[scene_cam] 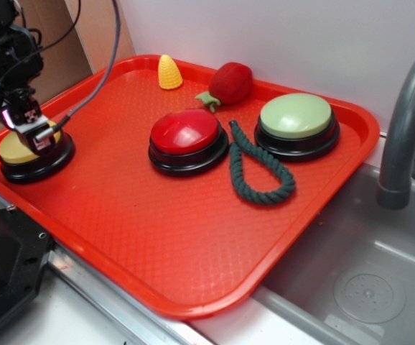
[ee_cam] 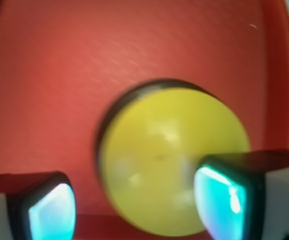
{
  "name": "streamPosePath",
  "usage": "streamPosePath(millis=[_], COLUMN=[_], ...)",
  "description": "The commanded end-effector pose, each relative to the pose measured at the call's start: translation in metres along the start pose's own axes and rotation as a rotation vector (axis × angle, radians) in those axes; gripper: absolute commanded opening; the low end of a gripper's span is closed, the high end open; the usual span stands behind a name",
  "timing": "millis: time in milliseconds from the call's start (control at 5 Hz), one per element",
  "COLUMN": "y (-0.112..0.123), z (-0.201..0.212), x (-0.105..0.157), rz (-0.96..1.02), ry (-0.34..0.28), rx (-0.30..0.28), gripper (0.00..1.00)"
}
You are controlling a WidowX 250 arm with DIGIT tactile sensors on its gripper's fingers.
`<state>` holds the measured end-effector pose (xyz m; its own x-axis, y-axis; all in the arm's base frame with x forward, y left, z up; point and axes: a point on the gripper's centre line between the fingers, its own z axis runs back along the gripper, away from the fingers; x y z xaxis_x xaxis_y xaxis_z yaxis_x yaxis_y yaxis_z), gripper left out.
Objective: Push the yellow button.
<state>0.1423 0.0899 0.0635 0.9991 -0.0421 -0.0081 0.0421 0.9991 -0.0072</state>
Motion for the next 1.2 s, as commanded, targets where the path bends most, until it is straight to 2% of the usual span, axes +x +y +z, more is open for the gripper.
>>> streamPosePath(millis=[0,200,600,1000], y=[0.009,0.008,0.012,0.009], z=[0.036,0.042,0.056,0.065], x=[0.025,0.031,0.031,0.035], rz=[-0.017,-0.026,-0.002,-0.016], ry=[-0.066,-0.075,-0.090,-0.087], rx=[0.088,0.114,0.103,0.117], gripper=[1.00,1.00,1.00,1.00])
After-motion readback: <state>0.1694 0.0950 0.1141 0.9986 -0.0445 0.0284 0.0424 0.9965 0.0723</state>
